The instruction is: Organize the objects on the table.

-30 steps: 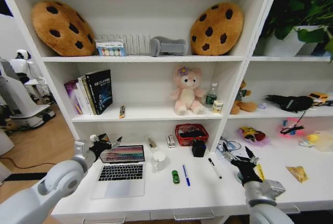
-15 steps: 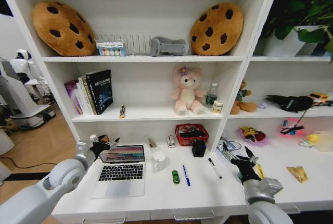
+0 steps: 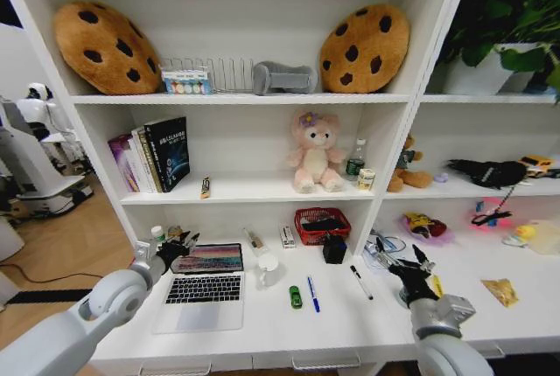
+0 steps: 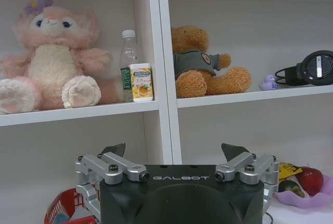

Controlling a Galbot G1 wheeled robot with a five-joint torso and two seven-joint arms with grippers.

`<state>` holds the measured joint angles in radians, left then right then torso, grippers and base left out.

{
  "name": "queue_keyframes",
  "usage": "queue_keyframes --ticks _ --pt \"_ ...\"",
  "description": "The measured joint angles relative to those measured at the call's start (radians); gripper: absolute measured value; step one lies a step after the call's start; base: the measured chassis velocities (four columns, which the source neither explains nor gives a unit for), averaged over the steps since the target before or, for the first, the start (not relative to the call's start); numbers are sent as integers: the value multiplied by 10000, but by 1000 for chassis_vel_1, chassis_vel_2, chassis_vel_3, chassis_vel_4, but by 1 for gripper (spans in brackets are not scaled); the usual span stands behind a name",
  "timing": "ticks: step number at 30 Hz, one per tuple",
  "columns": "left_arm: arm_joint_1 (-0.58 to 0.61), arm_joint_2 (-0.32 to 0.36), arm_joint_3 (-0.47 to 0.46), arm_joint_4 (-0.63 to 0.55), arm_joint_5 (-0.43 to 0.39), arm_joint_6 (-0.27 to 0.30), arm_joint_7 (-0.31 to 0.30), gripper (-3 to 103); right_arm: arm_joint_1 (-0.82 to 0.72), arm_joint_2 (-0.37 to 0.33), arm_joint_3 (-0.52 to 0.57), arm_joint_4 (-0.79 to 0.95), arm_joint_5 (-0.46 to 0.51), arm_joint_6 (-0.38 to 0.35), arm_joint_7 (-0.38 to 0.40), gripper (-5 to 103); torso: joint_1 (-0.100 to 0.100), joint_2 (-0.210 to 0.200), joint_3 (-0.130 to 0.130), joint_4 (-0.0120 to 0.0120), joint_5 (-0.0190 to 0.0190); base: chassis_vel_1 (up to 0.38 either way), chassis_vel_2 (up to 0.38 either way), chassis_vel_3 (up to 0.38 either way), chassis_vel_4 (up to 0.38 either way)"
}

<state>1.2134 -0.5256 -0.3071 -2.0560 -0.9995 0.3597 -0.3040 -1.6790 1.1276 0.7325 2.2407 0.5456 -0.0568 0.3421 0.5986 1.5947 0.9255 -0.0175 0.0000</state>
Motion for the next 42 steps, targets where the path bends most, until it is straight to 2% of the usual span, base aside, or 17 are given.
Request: queue_keyframes --ticks 2,3,5,7,18,20,26,42 --pt "67 4 172 -65 134 64 -30 12 41 2 -1 -14 5 0 5 100 0 1 0 1 2 0 0 0 0" --pt "67 4 172 -65 134 64 -30 12 41 2 -1 -14 5 0 5 100 0 1 0 1 2 0 0 0 0" --pt "132 0 305 -134 208 153 -74 3 54 21 -2 -17 7 0 11 100 -1 2 -1 -1 2 0 0 0 0" --pt "239 0 324 -185 231 235 -112 0 52 36 10 -20 9 1 20 100 0 1 0 2 -3 0 0 0 0" --pt "940 101 -214 -762 238 280 -263 0 256 47 -65 -61 82 -45 124 100 0 1 0 -1 1 0 0 0 0" --pt "1675 58 -755 -1029 308 286 -260 0 329 1 -81 -65 132 -75 162 100 0 1 0 2 0 0 0 0 0" --pt "2431 -35 -1262 -1218 560 289 -155 0 380 -59 -58 -73 206 -83 211 100 -1 2 0 3 0 0 0 0 0" --pt "5180 -991 -2930 -2001 1803 86 397 0 533 -302 -66 -73 313 -109 300 100 -1 1 0 2 0 0 0 0 0"
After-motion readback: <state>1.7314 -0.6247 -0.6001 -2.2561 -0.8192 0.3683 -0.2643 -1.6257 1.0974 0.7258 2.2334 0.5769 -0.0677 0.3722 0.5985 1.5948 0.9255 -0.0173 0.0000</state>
